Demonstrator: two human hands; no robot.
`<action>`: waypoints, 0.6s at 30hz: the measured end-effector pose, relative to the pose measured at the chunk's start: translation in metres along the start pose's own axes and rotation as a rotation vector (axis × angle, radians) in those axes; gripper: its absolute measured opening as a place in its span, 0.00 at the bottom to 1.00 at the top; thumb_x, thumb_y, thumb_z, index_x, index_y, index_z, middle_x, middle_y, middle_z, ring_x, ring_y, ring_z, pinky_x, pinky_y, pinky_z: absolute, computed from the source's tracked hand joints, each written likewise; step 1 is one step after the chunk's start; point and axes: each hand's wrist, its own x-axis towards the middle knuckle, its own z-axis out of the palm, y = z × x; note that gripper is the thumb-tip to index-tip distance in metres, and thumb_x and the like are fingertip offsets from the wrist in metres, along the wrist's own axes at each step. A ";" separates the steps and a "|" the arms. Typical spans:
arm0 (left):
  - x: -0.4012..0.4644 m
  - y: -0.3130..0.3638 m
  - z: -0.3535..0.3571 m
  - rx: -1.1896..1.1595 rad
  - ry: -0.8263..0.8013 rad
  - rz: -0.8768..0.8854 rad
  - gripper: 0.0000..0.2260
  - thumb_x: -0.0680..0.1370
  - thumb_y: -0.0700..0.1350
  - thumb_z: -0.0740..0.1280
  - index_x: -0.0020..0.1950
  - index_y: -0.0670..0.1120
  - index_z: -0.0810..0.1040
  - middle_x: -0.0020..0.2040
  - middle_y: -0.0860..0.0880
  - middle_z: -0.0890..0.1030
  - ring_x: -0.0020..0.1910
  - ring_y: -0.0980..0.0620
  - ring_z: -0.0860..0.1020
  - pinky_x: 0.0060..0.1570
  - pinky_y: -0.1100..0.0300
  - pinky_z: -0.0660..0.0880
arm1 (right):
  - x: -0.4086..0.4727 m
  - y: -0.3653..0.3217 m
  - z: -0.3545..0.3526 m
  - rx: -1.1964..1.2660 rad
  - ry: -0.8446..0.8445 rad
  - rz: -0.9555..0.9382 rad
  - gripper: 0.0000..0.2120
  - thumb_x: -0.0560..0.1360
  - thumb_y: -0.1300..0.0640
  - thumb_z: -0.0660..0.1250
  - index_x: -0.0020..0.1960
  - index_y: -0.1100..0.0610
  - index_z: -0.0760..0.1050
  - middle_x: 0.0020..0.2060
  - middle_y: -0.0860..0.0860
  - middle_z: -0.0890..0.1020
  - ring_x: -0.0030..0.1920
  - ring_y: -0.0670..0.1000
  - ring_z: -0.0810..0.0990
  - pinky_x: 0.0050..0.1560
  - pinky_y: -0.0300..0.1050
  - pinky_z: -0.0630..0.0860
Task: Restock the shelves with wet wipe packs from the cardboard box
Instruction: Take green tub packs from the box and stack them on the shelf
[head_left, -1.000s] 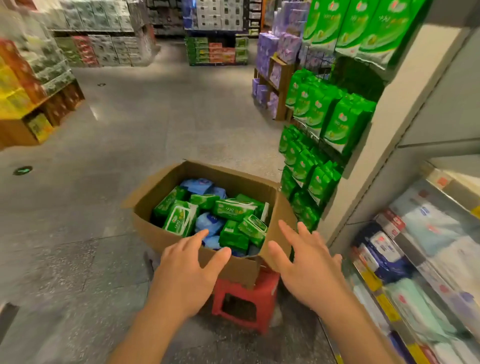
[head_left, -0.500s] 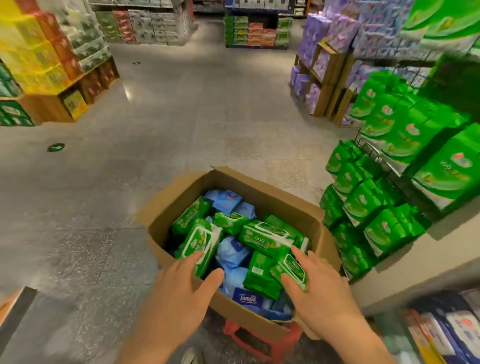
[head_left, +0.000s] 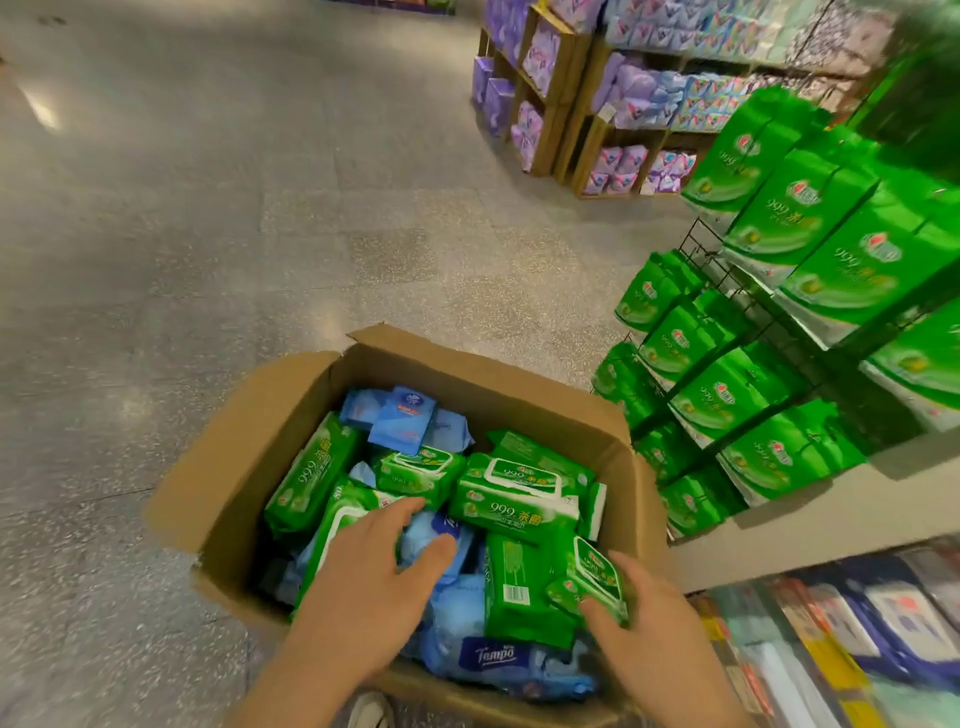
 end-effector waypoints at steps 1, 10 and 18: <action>0.004 -0.003 -0.001 0.000 -0.021 -0.011 0.26 0.76 0.66 0.62 0.73 0.61 0.66 0.69 0.63 0.70 0.68 0.60 0.67 0.68 0.58 0.65 | 0.008 0.004 0.010 -0.006 -0.020 -0.009 0.33 0.76 0.41 0.71 0.77 0.48 0.66 0.70 0.48 0.76 0.68 0.50 0.74 0.69 0.43 0.69; 0.028 -0.015 0.004 -0.002 -0.068 -0.124 0.24 0.78 0.62 0.63 0.72 0.59 0.68 0.66 0.62 0.73 0.63 0.62 0.70 0.64 0.63 0.66 | 0.097 0.029 0.061 -0.186 -0.220 -0.071 0.53 0.68 0.48 0.77 0.82 0.56 0.48 0.72 0.52 0.65 0.73 0.55 0.64 0.77 0.48 0.61; 0.038 -0.032 0.029 -0.193 -0.146 -0.273 0.13 0.78 0.59 0.67 0.62 0.62 0.75 0.55 0.66 0.79 0.57 0.65 0.76 0.58 0.63 0.70 | 0.111 0.032 0.057 -0.178 -0.318 -0.006 0.58 0.64 0.53 0.80 0.81 0.55 0.46 0.70 0.54 0.64 0.72 0.56 0.64 0.74 0.49 0.65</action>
